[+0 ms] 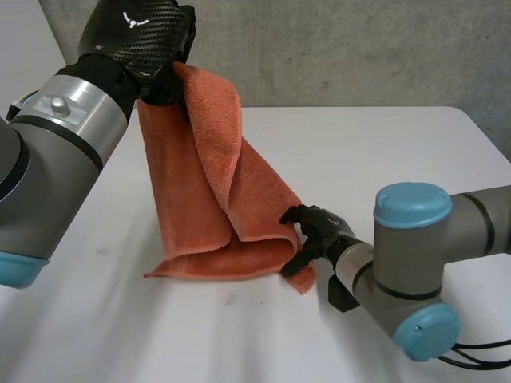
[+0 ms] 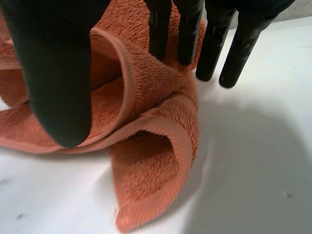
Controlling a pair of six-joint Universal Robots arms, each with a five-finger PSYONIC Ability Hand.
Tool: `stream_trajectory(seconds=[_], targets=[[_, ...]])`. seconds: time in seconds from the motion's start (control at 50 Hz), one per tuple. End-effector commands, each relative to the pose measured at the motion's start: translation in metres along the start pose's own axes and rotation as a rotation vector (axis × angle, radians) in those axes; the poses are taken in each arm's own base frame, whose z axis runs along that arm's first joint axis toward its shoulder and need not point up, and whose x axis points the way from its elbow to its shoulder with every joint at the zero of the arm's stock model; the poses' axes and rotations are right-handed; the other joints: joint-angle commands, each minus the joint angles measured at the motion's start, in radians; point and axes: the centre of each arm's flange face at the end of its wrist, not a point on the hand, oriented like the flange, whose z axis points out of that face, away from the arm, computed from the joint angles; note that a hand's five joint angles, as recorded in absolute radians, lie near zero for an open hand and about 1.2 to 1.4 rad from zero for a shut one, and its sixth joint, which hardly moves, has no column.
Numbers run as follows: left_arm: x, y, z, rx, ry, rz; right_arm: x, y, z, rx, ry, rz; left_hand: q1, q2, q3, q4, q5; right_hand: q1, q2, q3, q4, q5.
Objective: Fold the laundry
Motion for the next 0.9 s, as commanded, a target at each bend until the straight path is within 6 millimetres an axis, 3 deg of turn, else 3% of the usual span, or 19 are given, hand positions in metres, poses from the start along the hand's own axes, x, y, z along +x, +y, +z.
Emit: stream_trajectory(seconds=[0.02, 0.06, 0.08, 0.1, 0.22, 0.26, 0.28, 0.3, 0.32, 0.36, 0.4, 0.44, 0.48, 0.54, 0.66, 0.74, 0.8, 0.86, 0.9], targets=[[0.000, 0.000, 0.000, -0.002, 0.001, -0.003, -0.004, -0.004, 0.014, 0.083, 0.012, -0.001, 0.284, 0.198, 0.206, 0.201, 0.275, 0.336, 0.289, 0.289, 0.288, 0.285], [0.000, 0.000, 0.000, -0.002, 0.001, -0.003, -0.004, -0.003, 0.019, 0.104, 0.018, -0.003, 0.284, 0.198, 0.206, 0.201, 0.275, 0.733, 0.685, 0.686, 0.684, 0.682], [0.001, 0.001, -0.001, -0.003, 0.002, -0.003, -0.004, -0.003, 0.019, 0.104, 0.018, -0.003, 0.284, 0.198, 0.206, 0.201, 0.275, 0.736, 0.688, 0.688, 0.687, 0.684], [0.000, 0.002, -0.001, -0.005, 0.001, -0.004, -0.003, -0.004, 0.020, 0.117, 0.028, -0.001, 0.284, 0.198, 0.206, 0.201, 0.275, 1.051, 1.004, 1.004, 1.003, 1.000], [-0.002, 0.008, -0.001, -0.024, -0.004, -0.010, 0.004, -0.025, 0.017, 0.245, 0.076, 0.037, 0.284, 0.198, 0.206, 0.201, 0.275, 1.055, 1.007, 1.007, 1.006, 1.003], [-0.004, 0.011, 0.000, -0.034, -0.012, -0.011, -0.003, -0.067, -0.004, 0.366, 0.060, 0.029, 0.284, 0.198, 0.206, 0.201, 0.275, 1.055, 1.007, 1.007, 1.006, 1.003], [-0.005, 0.011, -0.001, -0.034, -0.013, -0.010, 0.003, -0.101, -0.016, 0.451, 0.073, 0.020, 0.284, 0.198, 0.206, 0.201, 0.275, 1.055, 1.007, 1.007, 1.006, 1.003], [-0.005, 0.011, -0.001, -0.034, -0.013, -0.010, 0.003, -0.101, -0.017, 0.452, 0.073, 0.020, 0.284, 0.198, 0.206, 0.201, 0.275, 1.055, 1.007, 1.007, 1.006, 1.003], [-0.008, 0.012, 0.000, -0.036, -0.022, -0.009, 0.008, -0.121, -0.024, 0.502, 0.088, 0.008, 0.284, 0.198, 0.206, 0.201, 0.275, 1.055, 1.007, 1.007, 1.006, 1.003], [-0.011, 0.012, 0.000, -0.036, -0.030, -0.007, 0.023, -0.188, -0.055, 0.638, 0.135, -0.139, 0.284, 0.198, 0.206, 0.201, 0.275, 1.055, 1.007, 1.007, 1.006, 1.003], [-0.020, 0.018, 0.001, -0.059, -0.056, -0.004, 0.023, -0.199, -0.062, 0.642, 0.139, -0.196, 0.284, 0.198, 0.206, 0.201, 0.275, 1.055, 1.007, 1.007, 1.006, 1.003], [-0.022, 0.020, 0.001, -0.065, -0.059, -0.006, 0.018, -0.230, -0.090, 0.623, 0.155, -0.453, 0.284, 0.198, 0.206, 0.201, 0.275, 1.055, 1.007, 1.007, 1.006, 1.003], [-0.026, 0.032, 0.000, -0.107, -0.064, -0.020, 0.012, -0.231, -0.097, 0.505, 0.154, -0.592, 0.284, 0.198, 0.206, 0.201, 0.275, 1.055, 1.007, 1.007, 1.006, 1.003], [-0.022, 0.048, -0.004, -0.174, -0.046, -0.033, 0.016, -0.212, -0.085, 0.270, 0.167, -0.677, 0.284, 0.198, 0.206, 0.201, 0.275, 1.055, 1.007, 1.007, 1.006, 1.003], [0.001, 0.105, -0.010, -0.385, 0.032, -0.062, -0.004, -0.156, -0.071, -0.067, 0.055, -0.800, 0.284, 0.198, 0.206, 0.201, 0.275, 1.055, 1.007, 1.007, 1.006, 1.003], [0.019, 0.146, -0.019, -0.522, 0.089, -0.073, 0.003, -0.125, -0.051, -0.183, 0.035, -0.799, 0.284, 0.198, 0.206, 0.201, 0.275, 1.055, 1.007, 1.007, 1.006, 1.003], [0.026, 0.163, -0.019, -0.567, 0.110, -0.076, 0.013, -0.110, -0.038, -0.235, 0.046, -0.798, 0.284, 0.198, 0.206, 0.201, 0.275, 1.055, 1.007, 1.007, 1.006, 1.003], [0.031, 0.178, -0.009, -0.574, 0.118, -0.071, 0.023, -0.093, -0.019, -0.276, 0.072, -0.828, 0.284, 0.198, 0.206, 0.201, 0.275, 1.055, 1.007, 1.007, 1.006, 1.003], [0.029, 0.179, 0.011, -0.516, 0.097, -0.064, 0.032, -0.099, 0.000, -0.228, 0.123, -0.869, 0.284, 0.198, 0.206, 0.201, 0.275, 1.055, 1.007, 1.007, 1.006, 1.003]])
